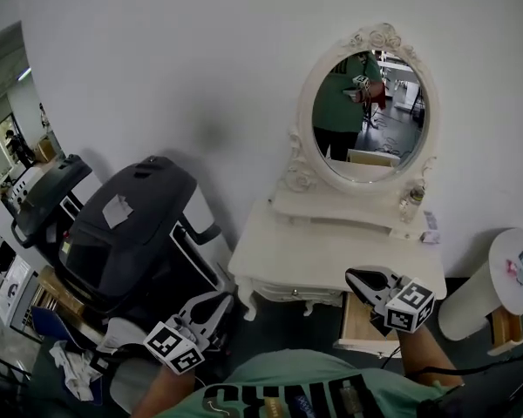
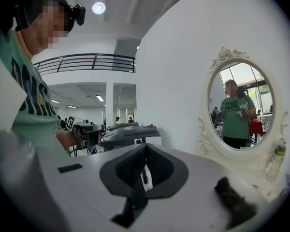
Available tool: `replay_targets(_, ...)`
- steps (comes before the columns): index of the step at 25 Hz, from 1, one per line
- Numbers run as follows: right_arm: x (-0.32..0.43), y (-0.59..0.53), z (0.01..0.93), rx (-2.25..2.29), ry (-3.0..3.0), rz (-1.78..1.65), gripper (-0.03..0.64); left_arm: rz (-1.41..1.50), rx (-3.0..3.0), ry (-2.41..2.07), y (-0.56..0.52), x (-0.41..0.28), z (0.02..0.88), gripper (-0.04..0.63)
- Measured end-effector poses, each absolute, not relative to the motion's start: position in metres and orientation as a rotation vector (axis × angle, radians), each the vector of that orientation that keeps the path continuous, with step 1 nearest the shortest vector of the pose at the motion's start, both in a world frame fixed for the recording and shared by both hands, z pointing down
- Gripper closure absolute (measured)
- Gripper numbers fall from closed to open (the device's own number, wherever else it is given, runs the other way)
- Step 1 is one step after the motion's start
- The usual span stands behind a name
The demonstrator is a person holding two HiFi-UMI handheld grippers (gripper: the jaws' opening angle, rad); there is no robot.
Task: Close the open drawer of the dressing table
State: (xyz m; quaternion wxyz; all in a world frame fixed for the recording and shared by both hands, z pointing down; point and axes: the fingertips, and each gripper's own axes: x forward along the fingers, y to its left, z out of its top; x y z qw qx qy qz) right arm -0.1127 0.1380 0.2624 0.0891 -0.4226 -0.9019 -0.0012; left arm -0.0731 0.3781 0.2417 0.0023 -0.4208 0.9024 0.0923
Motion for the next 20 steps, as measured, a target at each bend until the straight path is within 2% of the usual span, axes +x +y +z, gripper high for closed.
replay_targets(9, -0.191, 0.046, 0.286, -1.180, -2.708, 0.151, 0.606, 0.227, -1.415, 2.835, 0.285, -0.152, 0.239, 0.588)
replay_targets(20, -0.240, 0.003, 0.316, -0.748, -2.787, 0.184, 0.606, 0.295, -1.892, 2.607, 0.233, -0.272, 0.270, 0.588)
